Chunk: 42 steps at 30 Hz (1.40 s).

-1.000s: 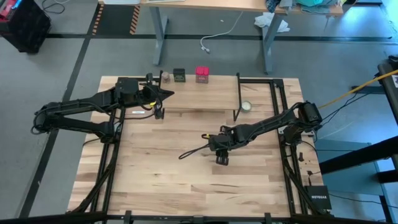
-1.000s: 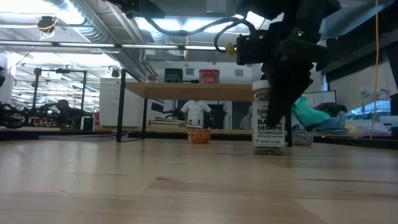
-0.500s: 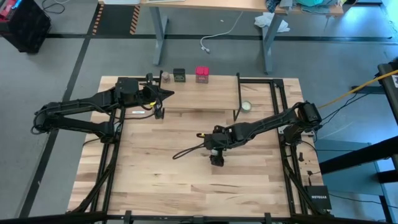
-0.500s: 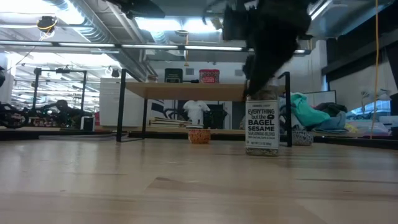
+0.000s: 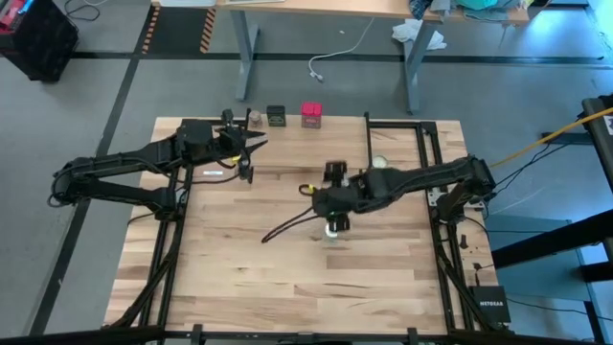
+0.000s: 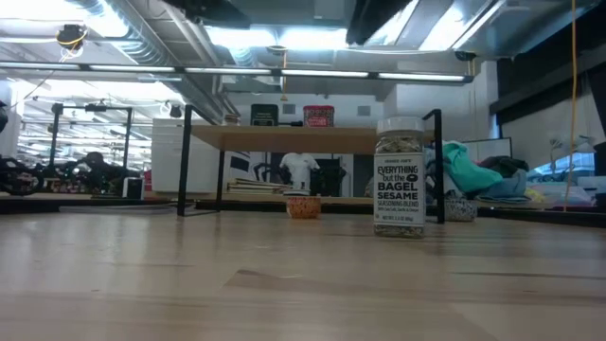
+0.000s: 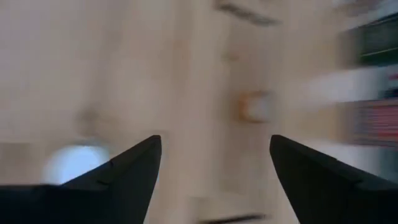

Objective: Shelf spices
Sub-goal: Remove the transparent seasoning bottle from the shelf

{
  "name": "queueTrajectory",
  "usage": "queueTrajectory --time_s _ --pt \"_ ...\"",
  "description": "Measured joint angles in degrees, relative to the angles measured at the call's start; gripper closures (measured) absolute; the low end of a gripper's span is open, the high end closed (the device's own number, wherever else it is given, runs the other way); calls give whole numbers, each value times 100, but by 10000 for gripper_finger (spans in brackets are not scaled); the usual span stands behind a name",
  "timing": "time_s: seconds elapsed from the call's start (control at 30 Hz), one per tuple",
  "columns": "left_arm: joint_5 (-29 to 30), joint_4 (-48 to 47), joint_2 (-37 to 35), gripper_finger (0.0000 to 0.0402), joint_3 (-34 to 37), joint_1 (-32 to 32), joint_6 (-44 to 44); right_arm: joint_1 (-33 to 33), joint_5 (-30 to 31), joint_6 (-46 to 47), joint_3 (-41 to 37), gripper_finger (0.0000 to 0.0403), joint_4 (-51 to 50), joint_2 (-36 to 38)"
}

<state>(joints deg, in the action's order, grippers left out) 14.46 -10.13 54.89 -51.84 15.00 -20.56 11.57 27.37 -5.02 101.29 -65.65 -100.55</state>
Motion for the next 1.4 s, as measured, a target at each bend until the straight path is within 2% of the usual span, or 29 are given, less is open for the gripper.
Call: queueTrajectory --time_s 0.1,0.17,0.3,0.4,0.7,0.87,0.97,1.07,1.17,1.23,1.4 --pt "291 -486 1 222 -1 3 -412 -124 778 -477 659 90 -464 0" --pt "642 -773 2 172 -1 4 -809 -256 1050 -719 1074 84 -702 1" --pt "1589 -1094 114 100 -2 117 -1586 -525 1122 -1027 1694 78 -899 9" --pt "1694 -1091 311 74 -2 385 -1707 -667 1115 -1174 1939 77 -946 10" --pt "1975 -854 1179 63 0 1093 -1315 -750 1212 -1439 1989 77 -1212 17" --pt "2145 -145 1093 72 -1 1055 -1525 -749 1298 -1438 1989 77 -1385 17" --pt "2194 -121 885 79 -2 939 -847 -749 1290 -1440 1989 77 -1399 17" --pt "2177 -457 763 81 -4 807 -552 -749 1257 -1473 1989 77 -1399 17" --pt "1880 -1009 741 82 -278 695 -395 -750 1256 -1526 1989 77 -1399 17" --pt "1642 -1421 802 82 -707 698 -376 -758 1271 -1647 1989 77 -1398 17" --pt "1540 -3091 1406 82 -2255 918 -533 -794 1355 -1777 1989 77 -1298 20"
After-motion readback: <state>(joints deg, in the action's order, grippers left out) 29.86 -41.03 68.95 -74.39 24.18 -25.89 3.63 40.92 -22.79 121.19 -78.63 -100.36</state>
